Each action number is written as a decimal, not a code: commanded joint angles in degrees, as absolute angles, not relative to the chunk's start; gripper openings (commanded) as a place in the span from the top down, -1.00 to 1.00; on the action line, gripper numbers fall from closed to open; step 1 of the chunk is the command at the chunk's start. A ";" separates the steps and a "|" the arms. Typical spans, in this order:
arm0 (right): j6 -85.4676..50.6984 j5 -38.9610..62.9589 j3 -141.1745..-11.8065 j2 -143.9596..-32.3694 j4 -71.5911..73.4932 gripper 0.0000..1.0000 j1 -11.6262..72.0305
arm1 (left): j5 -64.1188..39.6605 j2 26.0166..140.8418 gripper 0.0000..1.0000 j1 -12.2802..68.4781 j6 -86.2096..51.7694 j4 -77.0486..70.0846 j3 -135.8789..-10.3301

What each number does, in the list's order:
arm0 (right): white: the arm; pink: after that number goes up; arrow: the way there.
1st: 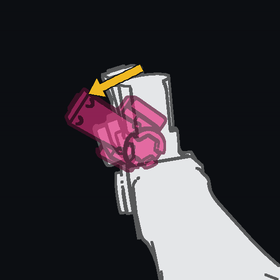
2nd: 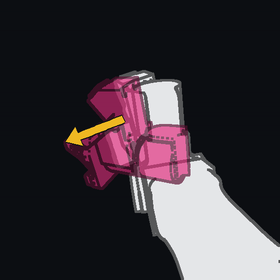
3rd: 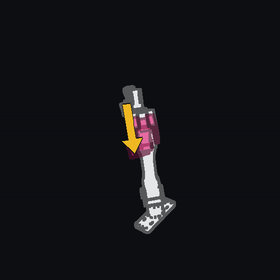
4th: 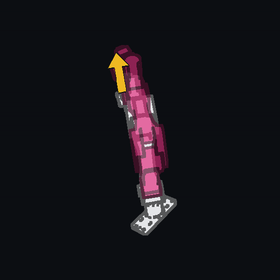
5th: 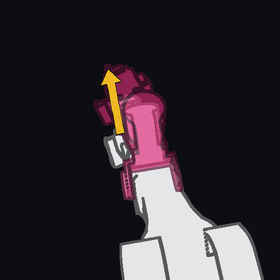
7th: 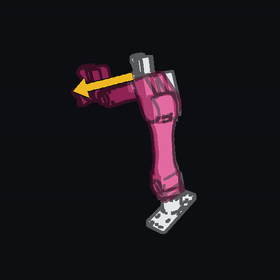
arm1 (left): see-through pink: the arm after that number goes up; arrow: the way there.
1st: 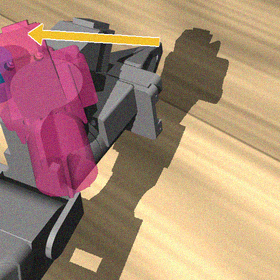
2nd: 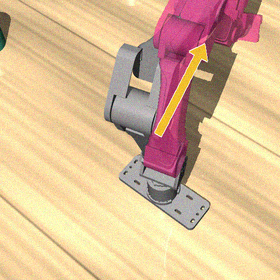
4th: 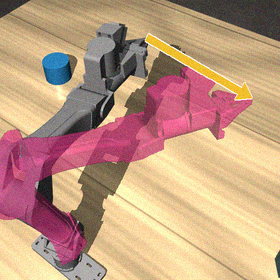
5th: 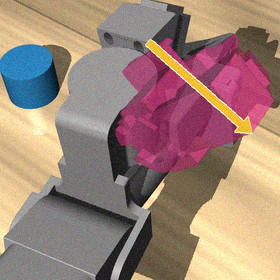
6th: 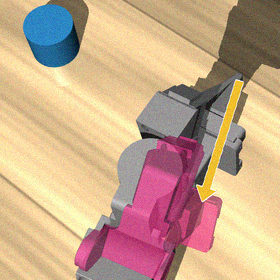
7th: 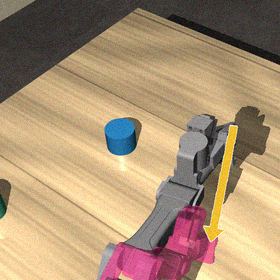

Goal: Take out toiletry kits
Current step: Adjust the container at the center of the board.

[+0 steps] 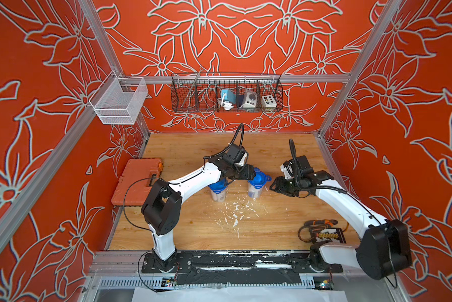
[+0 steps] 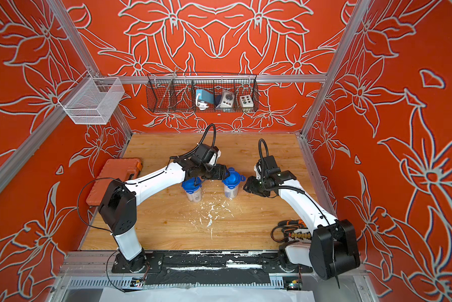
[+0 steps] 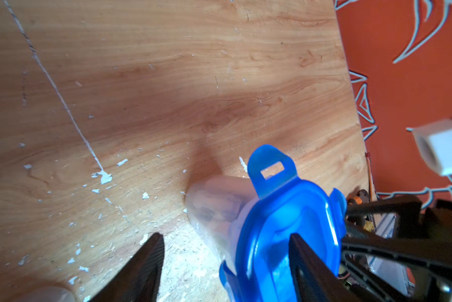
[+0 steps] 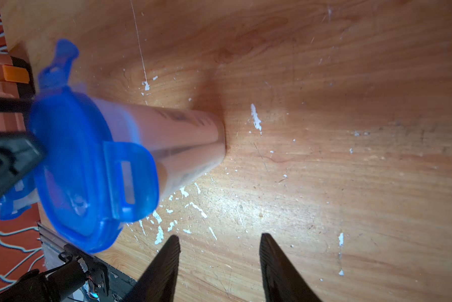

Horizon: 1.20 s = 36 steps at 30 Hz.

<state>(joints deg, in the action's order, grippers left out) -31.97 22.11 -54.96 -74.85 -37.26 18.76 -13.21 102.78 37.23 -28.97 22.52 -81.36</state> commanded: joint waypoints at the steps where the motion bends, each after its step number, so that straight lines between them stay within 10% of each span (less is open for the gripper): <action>1: -31.37 20.41 -58.09 -76.74 -35.91 -0.05 19.03 | -15.18 101.08 -0.40 37.64 -26.96 24.70 -78.73; 36: -25.21 24.37 -77.68 -93.52 -44.38 -0.03 19.07 | -19.49 100.45 -0.50 40.04 -32.71 17.59 -75.16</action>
<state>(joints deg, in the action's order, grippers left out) -26.06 23.22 -75.07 -91.85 -42.24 18.76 -19.18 99.29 40.23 -31.92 18.46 -74.67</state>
